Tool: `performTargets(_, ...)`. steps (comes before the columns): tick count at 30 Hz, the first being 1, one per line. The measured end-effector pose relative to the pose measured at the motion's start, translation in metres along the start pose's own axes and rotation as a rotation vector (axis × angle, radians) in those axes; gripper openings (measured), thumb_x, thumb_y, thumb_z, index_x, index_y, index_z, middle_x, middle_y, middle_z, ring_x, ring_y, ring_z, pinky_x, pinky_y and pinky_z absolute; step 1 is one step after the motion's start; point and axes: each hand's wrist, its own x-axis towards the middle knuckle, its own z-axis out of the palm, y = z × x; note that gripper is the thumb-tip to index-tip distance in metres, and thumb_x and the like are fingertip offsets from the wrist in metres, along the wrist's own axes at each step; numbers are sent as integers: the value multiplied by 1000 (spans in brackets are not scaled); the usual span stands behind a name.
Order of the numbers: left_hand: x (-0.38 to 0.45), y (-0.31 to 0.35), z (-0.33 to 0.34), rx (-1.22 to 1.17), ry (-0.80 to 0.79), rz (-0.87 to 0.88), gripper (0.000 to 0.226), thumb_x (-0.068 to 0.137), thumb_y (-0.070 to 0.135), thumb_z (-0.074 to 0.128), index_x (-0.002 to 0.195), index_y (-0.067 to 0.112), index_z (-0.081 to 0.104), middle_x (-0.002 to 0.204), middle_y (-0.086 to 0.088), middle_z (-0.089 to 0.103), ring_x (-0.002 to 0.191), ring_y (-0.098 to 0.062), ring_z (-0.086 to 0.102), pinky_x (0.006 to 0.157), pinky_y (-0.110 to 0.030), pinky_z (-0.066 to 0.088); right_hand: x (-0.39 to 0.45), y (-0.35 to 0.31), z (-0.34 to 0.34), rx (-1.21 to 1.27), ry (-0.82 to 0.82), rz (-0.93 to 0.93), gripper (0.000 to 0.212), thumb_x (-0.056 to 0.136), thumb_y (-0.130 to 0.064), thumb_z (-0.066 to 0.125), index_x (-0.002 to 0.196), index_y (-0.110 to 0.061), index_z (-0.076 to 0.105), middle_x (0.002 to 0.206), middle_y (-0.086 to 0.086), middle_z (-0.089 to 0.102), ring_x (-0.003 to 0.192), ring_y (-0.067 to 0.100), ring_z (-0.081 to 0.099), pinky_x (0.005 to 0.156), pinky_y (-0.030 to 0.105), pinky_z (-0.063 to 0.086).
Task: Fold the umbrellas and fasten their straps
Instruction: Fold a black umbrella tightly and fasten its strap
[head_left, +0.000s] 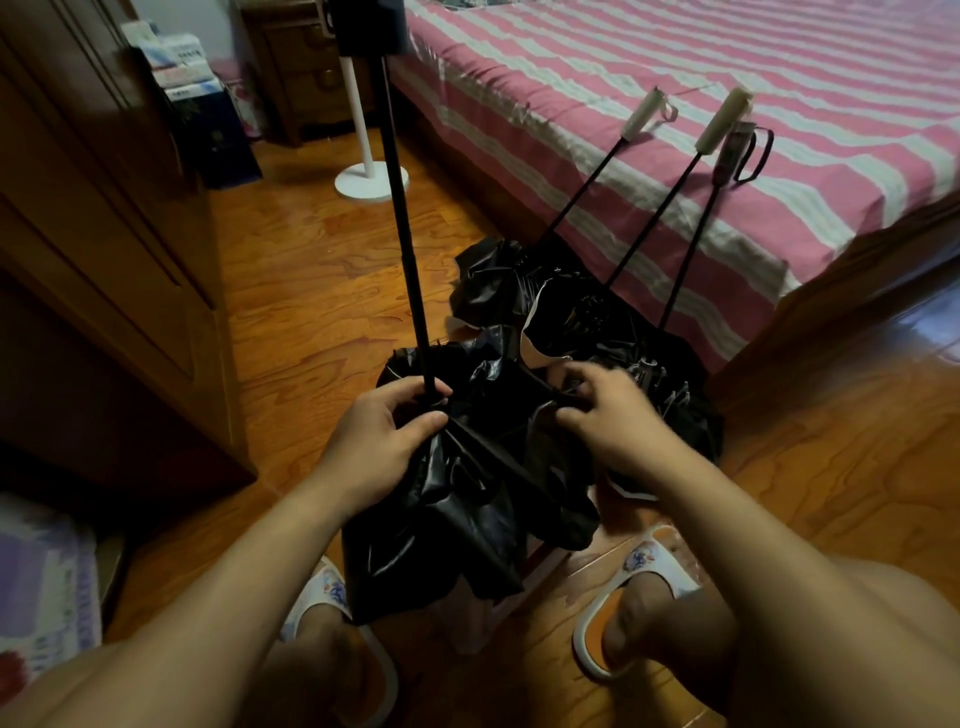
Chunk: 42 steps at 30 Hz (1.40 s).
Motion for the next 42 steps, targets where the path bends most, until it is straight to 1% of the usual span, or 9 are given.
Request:
performTargets(7, -4, 5, -8, -84, -167, 100, 33, 92, 2, 68, 122, 16, 68, 113, 4, 72, 110, -8, 67, 100, -29, 53, -18, -28, 36, 135, 13, -405, 20, 92, -20, 73, 111, -24, 78, 97, -10, 65, 93, 6, 63, 79, 16, 45)
performTargets(12, -3, 3, -6, -64, -134, 119, 31, 91, 3, 70, 118, 17, 69, 112, 6, 73, 108, -8, 68, 97, -33, 55, -32, -53, 62, 291, 20, -395, 19, 90, -25, 76, 96, -40, 66, 93, -17, 67, 92, -4, 64, 80, 20, 52)
performTargets(15, -2, 1, -9, -76, -99, 72, 29, 90, 4, 72, 113, 20, 72, 110, 8, 74, 107, -8, 69, 99, -41, 55, -33, -60, 66, 316, 50, -351, 14, 89, -26, 77, 89, -37, 67, 92, -15, 68, 90, 0, 64, 80, 29, 57)
performTargets(21, -7, -2, -4, -35, -28, 95, 26, 87, 10, 76, 109, 23, 74, 104, 12, 74, 101, -4, 69, 95, -41, 56, -38, -63, 68, 251, 74, -378, 1, 92, -31, 73, 91, -30, 73, 91, -13, 65, 88, 3, 62, 77, 30, 56)
performTargets(28, -9, -2, -3, 34, -63, 150, 25, 87, 27, 74, 111, 27, 73, 107, 18, 72, 103, -2, 68, 92, -35, 58, -56, -48, 67, 96, 94, -595, 26, 98, -14, 59, 117, -23, 74, 108, -10, 64, 99, 2, 59, 83, 12, 44)
performTargets(34, -13, 1, -5, 42, -74, 179, 28, 86, 35, 68, 111, 24, 73, 107, 14, 73, 103, -6, 69, 89, -35, 58, -54, -44, 50, 183, -163, -466, 38, 98, -15, 58, 128, -37, 69, 120, -21, 50, 113, -4, 49, 93, 11, 40)
performTargets(37, -14, 0, -5, 50, -56, 170, 19, 91, 23, 71, 110, 24, 73, 106, 12, 74, 103, -6, 69, 91, -38, 58, -31, -40, 27, 105, 115, -386, 36, 93, -11, 60, 121, -30, 73, 112, -13, 51, 106, 10, 57, 89, 22, 45)
performTargets(39, -15, -1, -5, 50, -61, 159, 19, 93, 20, 71, 111, 25, 73, 106, 13, 73, 103, -5, 69, 90, -36, 58, -6, -27, 11, 43, 237, -183, 41, 95, -16, 61, 135, -28, 63, 120, -4, 50, 107, 21, 59, 89, 29, 46)
performTargets(42, -16, 0, -5, 54, -70, 154, 21, 93, 19, 70, 113, 27, 72, 108, 15, 72, 103, -3, 68, 91, -35, 58, 13, -12, 15, -91, -2, -88, 45, 98, -25, 65, 142, -27, 57, 130, 9, 53, 121, 29, 57, 99, 34, 46)
